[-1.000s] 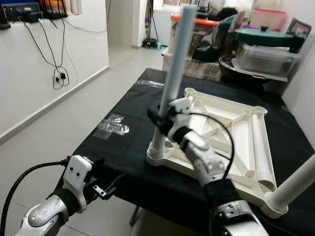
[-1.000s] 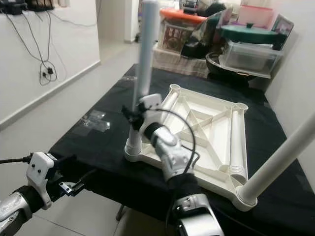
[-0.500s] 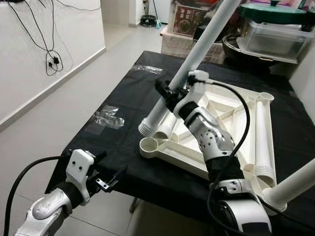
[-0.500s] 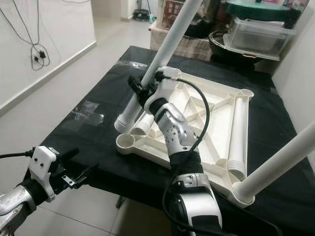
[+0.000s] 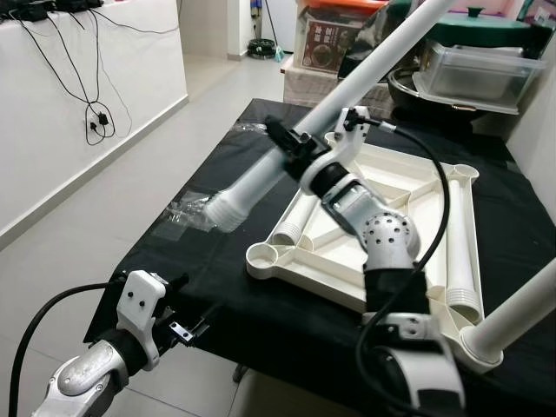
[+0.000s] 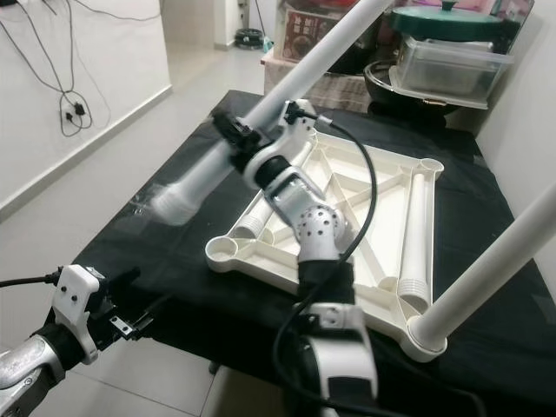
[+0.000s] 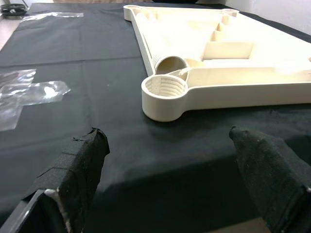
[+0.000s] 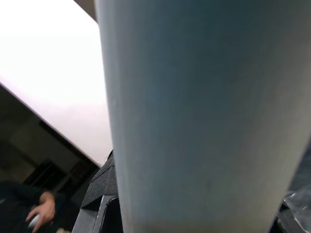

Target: Building children table

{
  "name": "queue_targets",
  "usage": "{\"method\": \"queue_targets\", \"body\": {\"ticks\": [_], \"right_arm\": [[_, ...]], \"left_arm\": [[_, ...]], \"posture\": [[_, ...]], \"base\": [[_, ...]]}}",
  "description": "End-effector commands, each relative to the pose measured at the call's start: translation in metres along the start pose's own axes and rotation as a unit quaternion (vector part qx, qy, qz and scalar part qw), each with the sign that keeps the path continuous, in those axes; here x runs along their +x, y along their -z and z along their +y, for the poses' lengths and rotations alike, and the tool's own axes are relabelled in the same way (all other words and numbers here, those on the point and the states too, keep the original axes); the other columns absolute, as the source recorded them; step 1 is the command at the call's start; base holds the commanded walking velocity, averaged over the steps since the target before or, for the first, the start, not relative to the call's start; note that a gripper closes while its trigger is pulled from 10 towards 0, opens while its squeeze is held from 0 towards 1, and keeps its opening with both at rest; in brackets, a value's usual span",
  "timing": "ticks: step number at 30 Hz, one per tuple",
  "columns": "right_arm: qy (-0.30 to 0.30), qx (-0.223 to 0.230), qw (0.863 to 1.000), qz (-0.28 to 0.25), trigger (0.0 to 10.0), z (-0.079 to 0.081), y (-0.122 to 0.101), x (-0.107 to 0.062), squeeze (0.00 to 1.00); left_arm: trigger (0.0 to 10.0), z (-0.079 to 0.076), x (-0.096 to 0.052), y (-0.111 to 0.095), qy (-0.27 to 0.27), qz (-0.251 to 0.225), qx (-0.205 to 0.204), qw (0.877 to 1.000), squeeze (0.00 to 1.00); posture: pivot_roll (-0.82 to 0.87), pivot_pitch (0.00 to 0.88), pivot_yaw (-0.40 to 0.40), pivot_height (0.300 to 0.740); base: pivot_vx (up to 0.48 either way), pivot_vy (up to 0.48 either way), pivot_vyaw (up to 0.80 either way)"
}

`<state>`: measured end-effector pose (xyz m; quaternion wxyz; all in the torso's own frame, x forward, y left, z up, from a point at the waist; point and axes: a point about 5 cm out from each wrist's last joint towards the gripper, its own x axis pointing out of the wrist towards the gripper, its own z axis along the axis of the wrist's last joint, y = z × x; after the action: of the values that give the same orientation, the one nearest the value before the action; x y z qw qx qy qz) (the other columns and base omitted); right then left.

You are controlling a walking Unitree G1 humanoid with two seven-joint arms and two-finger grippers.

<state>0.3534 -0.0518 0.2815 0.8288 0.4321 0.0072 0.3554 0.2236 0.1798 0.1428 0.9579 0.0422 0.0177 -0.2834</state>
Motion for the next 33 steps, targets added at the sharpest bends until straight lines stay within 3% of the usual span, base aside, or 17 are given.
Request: {"method": "queue_targets", "body": {"ticks": [1, 3, 4, 5, 7, 8, 10, 14, 15, 18, 20, 23, 30, 33], "right_arm": [[0.027, 0.036, 0.999, 0.0, 0.0, 0.003, 0.008, 0.003, 0.0], [0.027, 0.036, 0.999, 0.0, 0.0, 0.003, 0.008, 0.003, 0.0], [0.204, 0.028, 0.978, 0.018, 0.0, -0.022, 0.017, 0.004, 0.0], [0.204, 0.028, 0.978, 0.018, 0.0, -0.022, 0.017, 0.004, 0.0], [0.32, 0.022, 0.947, 0.012, 0.0, -0.043, 0.016, -0.003, 0.0], [0.32, 0.022, 0.947, 0.012, 0.0, -0.043, 0.016, -0.003, 0.0], [0.365, 0.036, 0.93, -0.02, 0.0, -0.055, 0.005, -0.011, 0.0], [0.398, 0.03, 0.916, -0.038, 0.0, -0.062, -0.004, -0.018, 0.0], [0.437, 0.0, 0.898, -0.038, 0.0, -0.068, -0.009, -0.025, 0.0], [0.454, -0.013, 0.89, -0.039, 0.0, -0.071, -0.011, -0.027, 0.0], [0.485, -0.027, 0.873, -0.041, 0.0, -0.077, -0.012, -0.033, 0.0], [0.503, -0.029, 0.863, -0.04, 0.0, -0.081, -0.011, -0.035, 0.0], [0.516, -0.025, 0.855, -0.037, 0.0, -0.082, -0.007, -0.035, 0.0], [0.508, -0.018, 0.86, -0.035, 0.0, -0.08, -0.005, -0.033, 0.0]], "left_arm": [[10.0, -0.001, 0.0, 0.004, 0.007, 0.011, 0.0, 1.0, 0.0], [10.0, -0.001, 0.0, 0.004, 0.007, 0.011, 0.0, 1.0, 0.0], [10.0, -0.003, 0.002, 0.004, 0.01, 0.01, -0.002, 1.0, 0.0], [10.0, -0.003, 0.002, 0.004, 0.01, 0.01, -0.002, 1.0, 0.0], [10.0, -0.004, 0.003, 0.004, 0.012, 0.01, -0.003, 1.0, 0.0], [10.0, -0.004, 0.003, 0.004, 0.012, 0.01, -0.003, 1.0, 0.0], [10.0, -0.005, 0.003, 0.004, 0.012, 0.01, -0.004, 1.0, 0.0], [10.0, -0.005, 0.002, 0.005, 0.012, 0.01, -0.006, 1.0, 0.0], [10.0, -0.006, 0.002, 0.005, 0.012, 0.011, -0.007, 1.0, 0.0], [10.0, -0.007, 0.003, 0.006, 0.013, 0.011, -0.008, 1.0, 0.0], [10.0, -0.009, 0.003, 0.006, 0.016, 0.011, -0.009, 1.0, 0.0], [10.0, -0.009, 0.004, 0.006, 0.017, 0.012, -0.01, 1.0, 0.0], [10.0, -0.009, 0.003, 0.006, 0.018, 0.013, -0.01, 1.0, 0.0], [10.0, -0.009, 0.003, 0.006, 0.019, 0.013, -0.01, 1.0, 0.0]], "posture": [[0.08, 0.0, -0.075, 0.74], [0.08, 0.0, -0.075, 0.74], [0.08, 0.0, -0.074, 0.74], [0.08, 0.0, -0.074, 0.74], [0.09, 0.0, -0.077, 0.74], [0.09, 0.0, -0.077, 0.74], [0.09, 0.0, -0.08, 0.74], [0.09, 0.0, -0.081, 0.74], [0.09, 0.0, -0.079, 0.74], [0.09, 0.0, -0.079, 0.74], [0.09, 0.0, -0.078, 0.74], [0.09, 0.0, -0.076, 0.74], [0.09, 0.0, -0.075, 0.74], [0.09, 0.0, -0.075, 0.74]], "base": [[0.0, 0.0, 0.0], [0.0, 0.0, 0.0], [0.0, 0.0, 0.0], [0.0, 0.0, 0.0], [0.0, 0.0, 0.0], [0.0, 0.0, 0.0], [0.0, 0.0, 0.0], [0.0, 0.0, 0.0], [0.0, 0.0, 0.0], [0.0, 0.0, 0.0], [0.0, 0.0, 0.0], [0.0, 0.0, 0.0], [0.0, 0.0, 0.0], [0.0, 0.0, 0.0]]}}
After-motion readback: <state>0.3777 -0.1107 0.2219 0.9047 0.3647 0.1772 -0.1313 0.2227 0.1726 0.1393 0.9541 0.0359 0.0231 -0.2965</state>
